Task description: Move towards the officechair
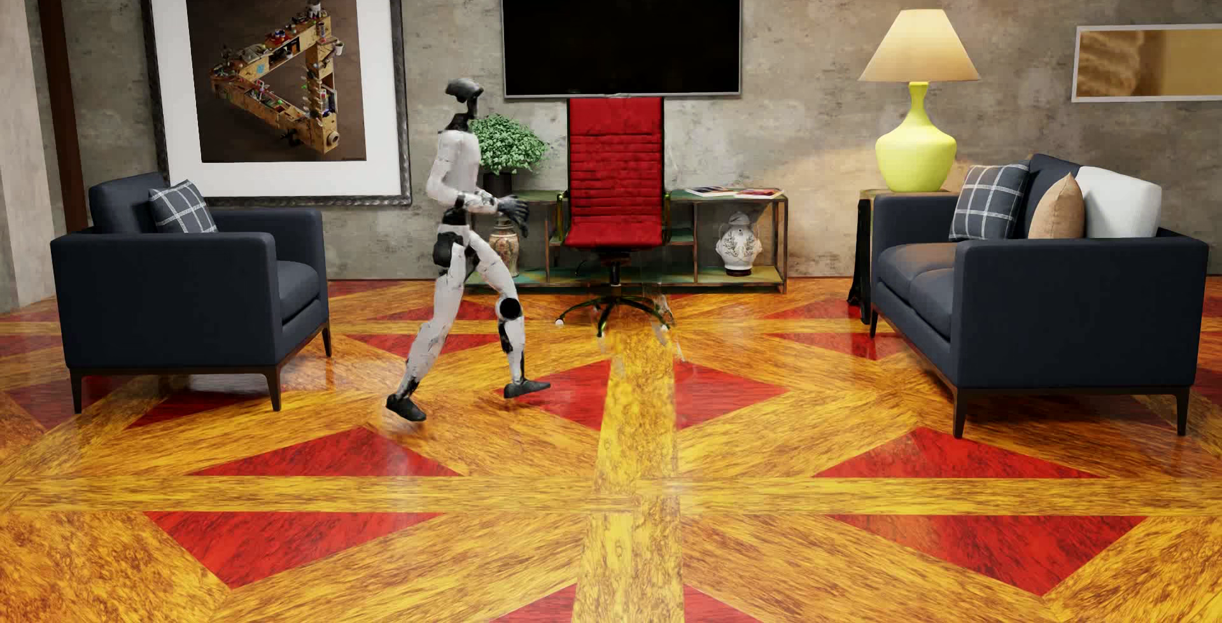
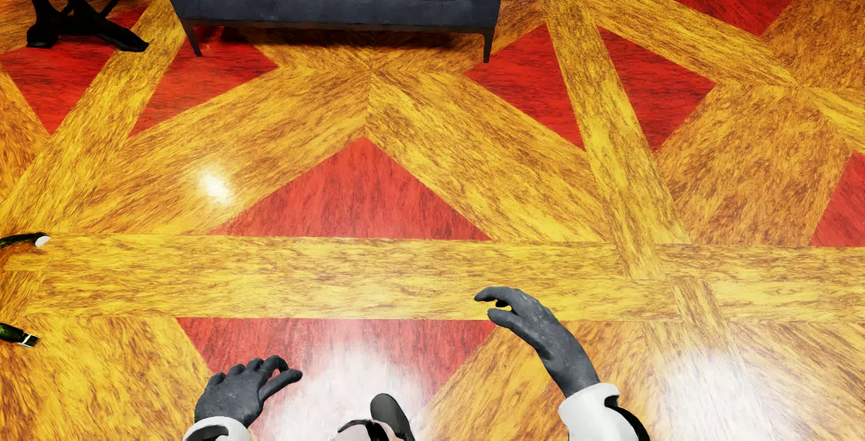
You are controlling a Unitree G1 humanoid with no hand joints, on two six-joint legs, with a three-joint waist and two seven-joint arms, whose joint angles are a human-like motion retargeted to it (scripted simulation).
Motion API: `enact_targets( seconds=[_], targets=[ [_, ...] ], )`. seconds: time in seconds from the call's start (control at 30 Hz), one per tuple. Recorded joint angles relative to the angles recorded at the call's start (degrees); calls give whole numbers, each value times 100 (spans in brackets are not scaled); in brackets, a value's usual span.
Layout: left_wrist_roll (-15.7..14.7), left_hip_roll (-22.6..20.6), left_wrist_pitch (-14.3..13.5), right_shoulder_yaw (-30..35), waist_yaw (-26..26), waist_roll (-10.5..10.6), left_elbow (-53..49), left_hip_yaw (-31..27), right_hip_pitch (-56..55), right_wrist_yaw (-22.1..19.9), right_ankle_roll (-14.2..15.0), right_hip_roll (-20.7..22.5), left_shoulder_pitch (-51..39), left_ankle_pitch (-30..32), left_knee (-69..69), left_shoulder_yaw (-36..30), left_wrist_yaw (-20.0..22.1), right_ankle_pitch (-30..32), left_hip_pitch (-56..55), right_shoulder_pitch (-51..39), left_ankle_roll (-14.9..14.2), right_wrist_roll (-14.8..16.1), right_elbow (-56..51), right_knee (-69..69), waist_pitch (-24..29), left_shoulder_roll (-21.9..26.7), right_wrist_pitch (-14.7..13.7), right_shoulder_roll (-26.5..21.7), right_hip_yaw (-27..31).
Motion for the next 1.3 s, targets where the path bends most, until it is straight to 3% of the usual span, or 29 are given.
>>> enact_targets(
  seconds=[0.03,0.07,0.13,0.17,0.2,0.23,0.27,0.33,0.37,0.43,0.5,0.53,0.57,0.6,0.67,0.73,0.77,0.83,0.93,0.97,1.03,1.07,1.1,1.2,1.3],
  targets=[
    [-129,-217,-4,-6,72,15,-161,302,184,-69,4,-137,273,219,-274,372,21,147,308,-38,1086,-297,122,323,-23,-198,48,-60,-34],
    [-292,-393,-30,-88,133,-3,-284,191,104,-119,80,-533,549,2,-150,700,67,670,540,20,1192,-633,210,1237,-14,-451,64,-92,228],
    [-229,-804,-26,-365,132,-135,-244,-92,-719,-262,-1114,-1372,709,-580,339,1046,75,1844,875,226,1197,-1260,423,3630,92,-822,276,125,1028],
    [91,-1024,-68,-567,69,-220,-112,-280,-1197,-318,-917,-1529,612,-763,471,1109,15,1892,996,436,1199,-1459,532,4459,143,-898,330,392,1313],
    [457,-1260,-146,-771,-26,-273,1,-553,-1783,-340,-725,-1288,450,-833,421,1059,-75,1656,1160,615,1190,-1509,630,4971,179,-926,332,647,1760],
    [686,-1492,-310,-971,-104,-291,86,-905,-2272,-333,-385,-1057,292,-825,230,956,-151,1546,1367,834,1135,-1410,657,5149,192,-947,297,808,2052],
    [696,-1707,-416,-1164,-162,-300,167,-1296,-2604,-271,-102,-1060,76,-805,15,754,-227,1266,1587,1007,1049,-1229,698,5008,188,-1007,298,901,2070],
    [296,-2006,-569,-1488,-282,-328,301,-2075,-3041,-97,-224,-1279,-274,-886,-270,302,-362,777,2004,1279,852,-968,818,4061,172,-1170,357,890,1888],
    [89,-2115,-610,-1602,-339,-348,483,-2454,-3207,-39,-289,-1326,-479,-1002,-307,51,-378,622,2161,1368,749,-1011,782,3354,163,-1272,483,840,1923],
    [-173,-2300,-582,-1872,-434,-397,718,-3241,-3474,-77,-208,-1075,-788,-1227,-312,-322,-384,949,2411,1467,525,-1112,846,1827,149,-1395,657,770,2858],
    [-285,-2368,-386,-2124,-460,-462,939,-3958,-3299,-163,-59,-659,-883,-1402,-329,-525,-224,1777,2634,1446,299,-1050,1127,246,120,-1440,796,811,4335],
    [-343,-2332,-244,-2206,-419,-491,1105,-4266,-3137,-202,-3,-489,-867,-1476,-291,-579,-146,2052,2710,1420,194,-997,1313,-258,107,-1426,844,843,4679],
    [-418,-2240,-85,-2237,-348,-516,1302,-4520,-3053,-220,1,-444,-822,-1565,-216,-585,-87,1948,2753,1377,80,-943,1498,-219,101,-1379,879,863,4497],
    [-509,-2162,93,-2220,-288,-547,1583,-4706,-2980,-207,13,-534,-765,-1688,-37,-568,12,1330,2737,1391,-45,-907,1591,42,99,-1379,913,842,4074],
    [-808,-1899,413,-2053,-229,-577,1994,-5027,-2722,-197,-193,-465,-546,-1620,282,-254,114,725,2650,1089,-236,-754,2022,198,104,-1210,1064,768,3400],
    [-1291,-1669,809,-1844,-202,-499,2605,-5262,-2363,-159,-394,-260,-465,-1145,1038,227,398,491,2221,720,-488,-461,2596,58,128,-1166,1411,706,2745],
    [-1557,-1579,1031,-1746,-203,-438,2935,-5271,-2196,-88,-490,-149,-463,-691,1567,405,578,401,1881,502,-745,-368,2949,13,142,-1183,1542,612,2421],
    [-1882,-1169,1232,-1489,-233,-310,3493,-4666,-1868,53,-666,35,-499,14,2788,359,620,232,976,130,-1204,-377,3523,-113,184,-1099,1723,354,1779],
    [-2000,-31,996,-1542,-125,-123,3868,-2672,-1593,82,-881,281,-361,-535,3206,-180,210,-20,306,-237,-120,-313,4207,-121,190,-918,2055,245,1141],
    [-2038,7,913,-1694,-70,-90,3887,-2048,-1521,27,-930,325,-254,-677,2813,-276,58,-89,366,-290,29,-287,4373,-133,166,-900,2175,277,1001],
    [-1999,-436,844,-1923,-1,-69,3833,-1194,-1330,-89,-953,363,-105,-763,1480,-427,-227,-214,668,-306,-273,-289,4552,-174,108,-882,2323,382,695],
    [-1956,-563,833,-1936,1,-65,3778,-554,-1188,-89,-938,376,-58,-534,772,-456,-321,-247,993,-279,553,-336,4574,-288,71,-902,2304,396,541],
    [-1918,-607,839,-1894,-2,-69,3717,16,-1061,-36,-913,386,-19,-785,238,-439,-354,-310,1371,-251,747,-403,4579,-363,33,-934,2245,383,422],
    [-1793,-979,862,-2080,38,-156,3624,-229,-1009,58,-796,176,-92,-915,-440,-373,-173,-455,1858,-101,683,-418,4445,186,7,-1071,2175,451,385],
    [-1598,-1034,794,-2441,-71,-232,3402,-327,-1792,4,-479,-348,-313,-993,-448,-422,-68,252,2043,59,573,-306,4230,2199,58,-1073,2140,742,804]
  ],
)
